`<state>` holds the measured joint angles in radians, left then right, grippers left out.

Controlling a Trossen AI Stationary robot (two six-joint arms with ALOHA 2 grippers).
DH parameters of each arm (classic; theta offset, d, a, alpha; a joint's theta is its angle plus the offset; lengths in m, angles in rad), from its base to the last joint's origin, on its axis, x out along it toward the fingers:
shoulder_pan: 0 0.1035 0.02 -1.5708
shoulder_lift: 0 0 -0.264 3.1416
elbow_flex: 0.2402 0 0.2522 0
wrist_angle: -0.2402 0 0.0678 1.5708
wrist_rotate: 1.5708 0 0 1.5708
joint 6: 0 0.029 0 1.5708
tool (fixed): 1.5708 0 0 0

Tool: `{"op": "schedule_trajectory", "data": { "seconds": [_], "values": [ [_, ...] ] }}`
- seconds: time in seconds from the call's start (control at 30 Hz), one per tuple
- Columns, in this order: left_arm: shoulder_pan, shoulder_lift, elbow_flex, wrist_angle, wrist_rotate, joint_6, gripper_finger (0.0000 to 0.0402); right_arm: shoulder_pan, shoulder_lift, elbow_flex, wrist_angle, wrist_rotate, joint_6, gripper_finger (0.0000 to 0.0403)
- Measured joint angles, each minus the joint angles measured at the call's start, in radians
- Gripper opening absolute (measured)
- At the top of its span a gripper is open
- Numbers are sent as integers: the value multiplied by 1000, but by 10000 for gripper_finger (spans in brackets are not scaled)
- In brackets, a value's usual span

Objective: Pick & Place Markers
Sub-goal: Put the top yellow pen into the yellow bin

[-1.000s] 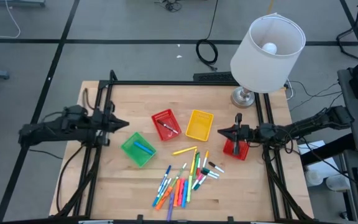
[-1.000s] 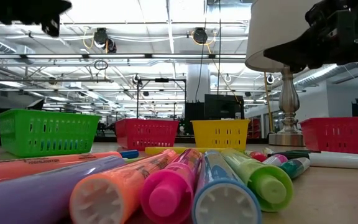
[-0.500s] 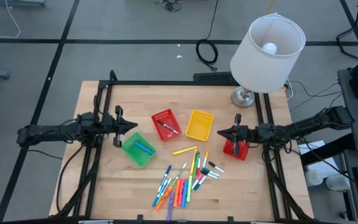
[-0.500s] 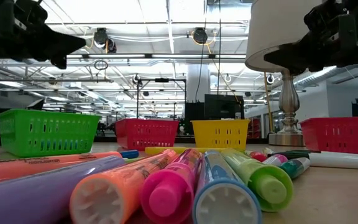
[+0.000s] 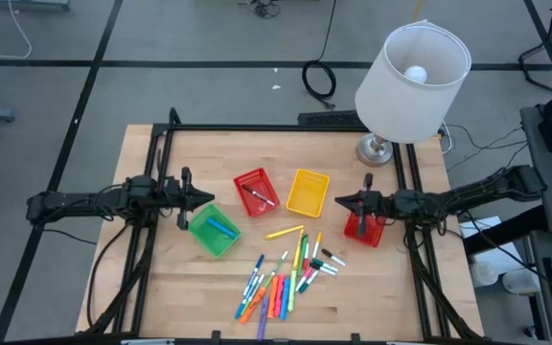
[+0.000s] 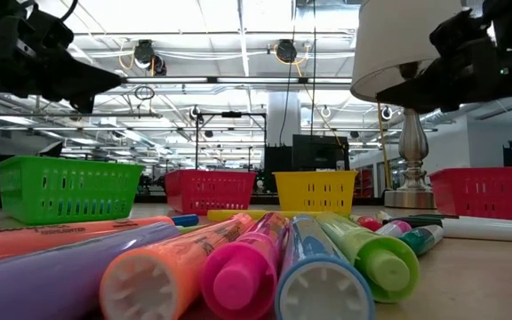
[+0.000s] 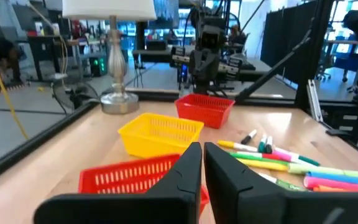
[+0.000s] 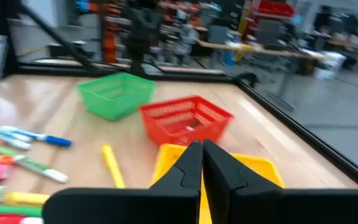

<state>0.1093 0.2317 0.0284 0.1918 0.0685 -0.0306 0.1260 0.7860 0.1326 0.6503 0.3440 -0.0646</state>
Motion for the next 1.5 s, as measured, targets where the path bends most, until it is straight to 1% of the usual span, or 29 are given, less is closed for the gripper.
{"op": "schedule_trajectory", "data": {
  "seconds": [0.07,0.13,0.2,0.27,0.43,0.53,0.63,0.73,0.9,0.93,1.03,1.17,1.23,1.33,1.4,1.5],
  "values": [
    [1,0,0,-3,0,1,29,-9,0,2,-21,23,25,0],
    [1,0,0,0,-2,19,29,-19,4,27,-81,22,51,0],
    [1,0,0,17,-22,58,30,-29,32,89,-172,23,72,0],
    [1,0,0,39,-60,89,30,-37,83,179,-295,23,87,0],
    [1,0,0,46,-141,139,30,-42,309,458,-570,7,114,0],
    [1,0,0,50,-200,160,30,-42,468,614,-665,-76,114,0],
    [1,0,0,52,-240,154,30,-37,613,741,-683,-141,105,0],
    [1,0,0,53,-252,146,31,-22,738,851,-685,-189,93,0],
    [1,0,0,53,-252,133,31,13,930,1013,-697,-195,68,0],
    [1,0,0,53,-253,133,31,18,964,1042,-711,-209,54,2],
    [1,0,0,54,-253,132,31,29,1057,1113,-764,-218,26,21],
    [1,0,0,54,-253,119,31,33,1143,1160,-825,-219,20,68],
    [1,0,0,54,-253,93,31,34,1162,1162,-832,-231,21,95],
    [1,0,0,54,-253,70,31,35,1176,1164,-827,-286,25,130],
    [1,0,0,53,-252,69,31,36,1177,1164,-828,-294,25,146],
    [1,0,0,53,-252,65,31,35,1177,1164,-827,-280,24,158]
  ]
}}
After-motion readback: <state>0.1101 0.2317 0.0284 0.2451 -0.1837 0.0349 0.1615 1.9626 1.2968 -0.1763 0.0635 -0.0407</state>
